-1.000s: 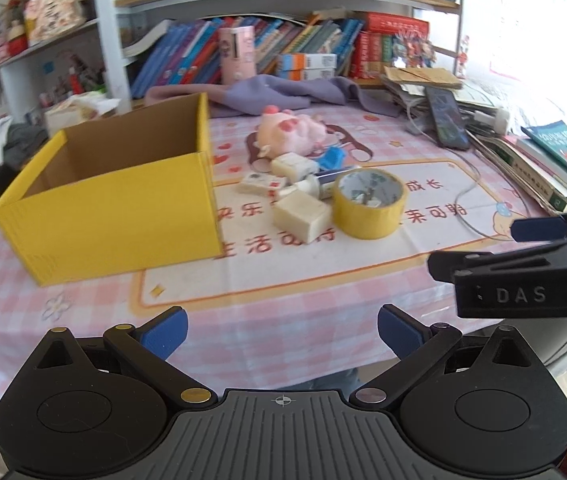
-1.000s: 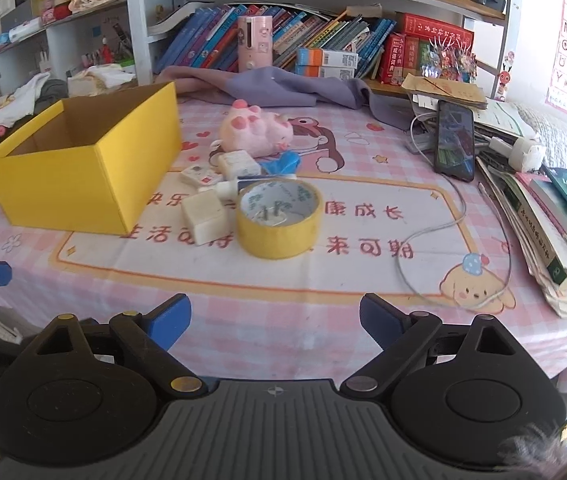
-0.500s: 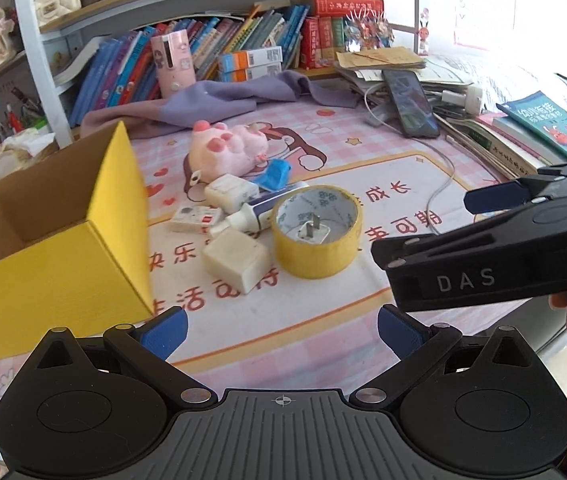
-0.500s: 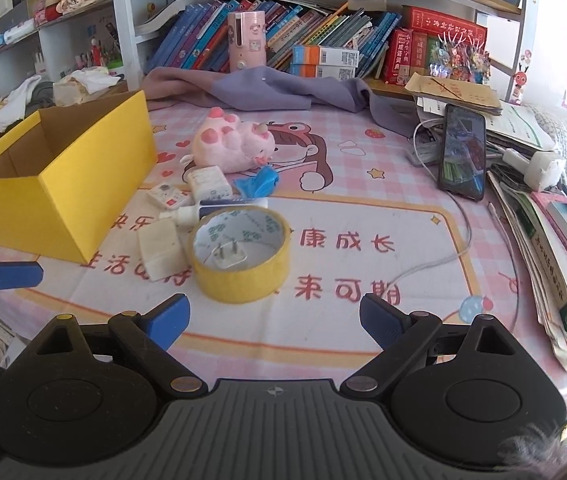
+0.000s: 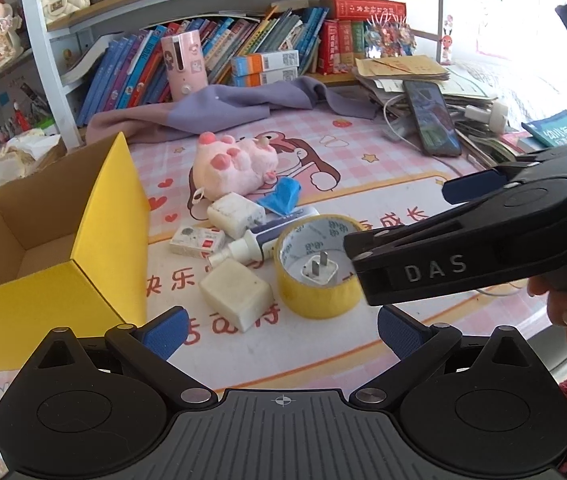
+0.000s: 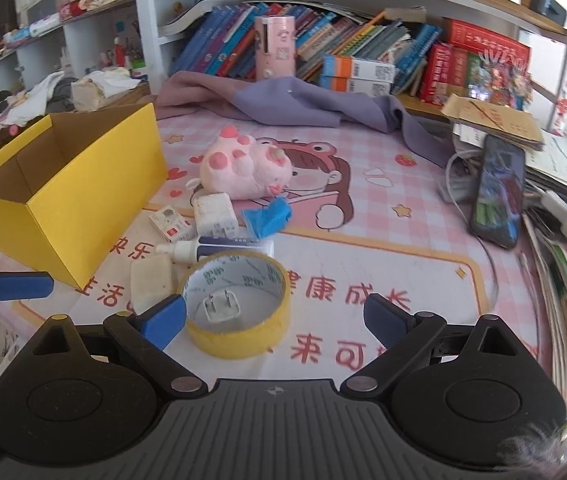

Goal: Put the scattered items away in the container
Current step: 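Move the left tool toward the cream soap bar while the right tool reaches into the yellow tape roll, then close the left tool on the soap bar while the right tool grips the tape roll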

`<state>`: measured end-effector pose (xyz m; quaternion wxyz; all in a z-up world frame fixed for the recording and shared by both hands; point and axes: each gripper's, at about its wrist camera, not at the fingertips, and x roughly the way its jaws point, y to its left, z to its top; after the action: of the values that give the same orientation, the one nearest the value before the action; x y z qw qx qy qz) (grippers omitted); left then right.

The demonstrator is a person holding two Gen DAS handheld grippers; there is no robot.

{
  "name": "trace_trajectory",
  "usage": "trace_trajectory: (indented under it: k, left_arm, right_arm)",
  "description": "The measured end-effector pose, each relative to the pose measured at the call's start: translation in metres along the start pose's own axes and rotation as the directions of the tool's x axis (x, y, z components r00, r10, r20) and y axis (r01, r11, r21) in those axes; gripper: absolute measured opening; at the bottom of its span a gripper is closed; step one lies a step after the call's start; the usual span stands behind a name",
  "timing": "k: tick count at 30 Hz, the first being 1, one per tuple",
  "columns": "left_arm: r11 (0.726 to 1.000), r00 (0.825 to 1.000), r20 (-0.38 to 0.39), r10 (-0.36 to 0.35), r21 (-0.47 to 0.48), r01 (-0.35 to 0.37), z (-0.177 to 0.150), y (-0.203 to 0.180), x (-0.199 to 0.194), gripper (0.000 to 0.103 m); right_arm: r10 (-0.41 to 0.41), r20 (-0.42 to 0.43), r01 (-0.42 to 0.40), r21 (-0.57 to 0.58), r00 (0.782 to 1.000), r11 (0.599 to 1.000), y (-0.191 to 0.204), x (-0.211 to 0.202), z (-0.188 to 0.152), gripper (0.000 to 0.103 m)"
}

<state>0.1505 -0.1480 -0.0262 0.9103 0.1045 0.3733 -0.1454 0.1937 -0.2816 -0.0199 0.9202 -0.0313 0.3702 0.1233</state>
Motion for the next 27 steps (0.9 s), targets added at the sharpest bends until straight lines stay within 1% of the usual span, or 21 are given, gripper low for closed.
trace_trajectory:
  k: [7, 11, 14, 17, 18, 20, 22, 25, 27]
  left_arm:
    - [1.0, 0.999, -0.043, 0.027, 0.012, -0.026, 0.004, -0.003, 0.012, 0.101]
    - [0.999, 0.997, -0.071, 0.036, 0.005, -0.036, 0.004, -0.003, 0.018, 0.101]
    - [0.999, 0.994, -0.095, 0.047, -0.007, -0.048, 0.004, -0.001, 0.022, 0.101]
    - [0.998, 0.992, -0.114, 0.056, -0.022, -0.059, 0.005, 0.001, 0.026, 0.1]
    - [0.998, 0.991, -0.119, 0.057, -0.027, -0.061, 0.005, 0.001, 0.027, 0.098]
    - [0.997, 0.99, -0.129, 0.059, -0.032, -0.064, 0.007, 0.001, 0.032, 0.097]
    - [0.997, 0.989, -0.134, 0.058, -0.037, -0.064, 0.009, 0.001, 0.036, 0.096]
    - [0.996, 0.988, -0.142, 0.059, -0.053, -0.067, 0.013, 0.002, 0.044, 0.096]
    - [0.994, 0.988, -0.144, 0.059, -0.084, -0.071, 0.016, 0.006, 0.05, 0.096]
  right_arm:
    - [0.064, -0.043, -0.066, -0.057, 0.997, 0.996, 0.004, 0.025, 0.014, 0.099]
    - [0.115, -0.108, -0.127, -0.105, 0.987, 0.986, 0.012, 0.044, 0.016, 0.099]
    - [0.127, -0.155, -0.148, -0.138, 0.98, 0.979, 0.019, 0.06, 0.017, 0.099]
    - [0.126, -0.19, -0.154, -0.143, 0.974, 0.978, 0.019, 0.072, 0.017, 0.099]
    - [0.125, -0.197, -0.154, -0.139, 0.972, 0.978, 0.017, 0.076, 0.018, 0.099]
    - [0.117, -0.208, -0.146, -0.133, 0.971, 0.98, 0.013, 0.082, 0.018, 0.098]
    - [0.141, -0.211, -0.169, -0.122, 0.967, 0.978, 0.007, 0.085, 0.02, 0.089]
    - [0.104, -0.206, -0.13, -0.118, 0.973, 0.984, -0.004, 0.086, 0.024, 0.089]
    - [0.088, -0.21, -0.109, -0.094, 0.974, 0.99, -0.016, 0.087, 0.025, 0.089]
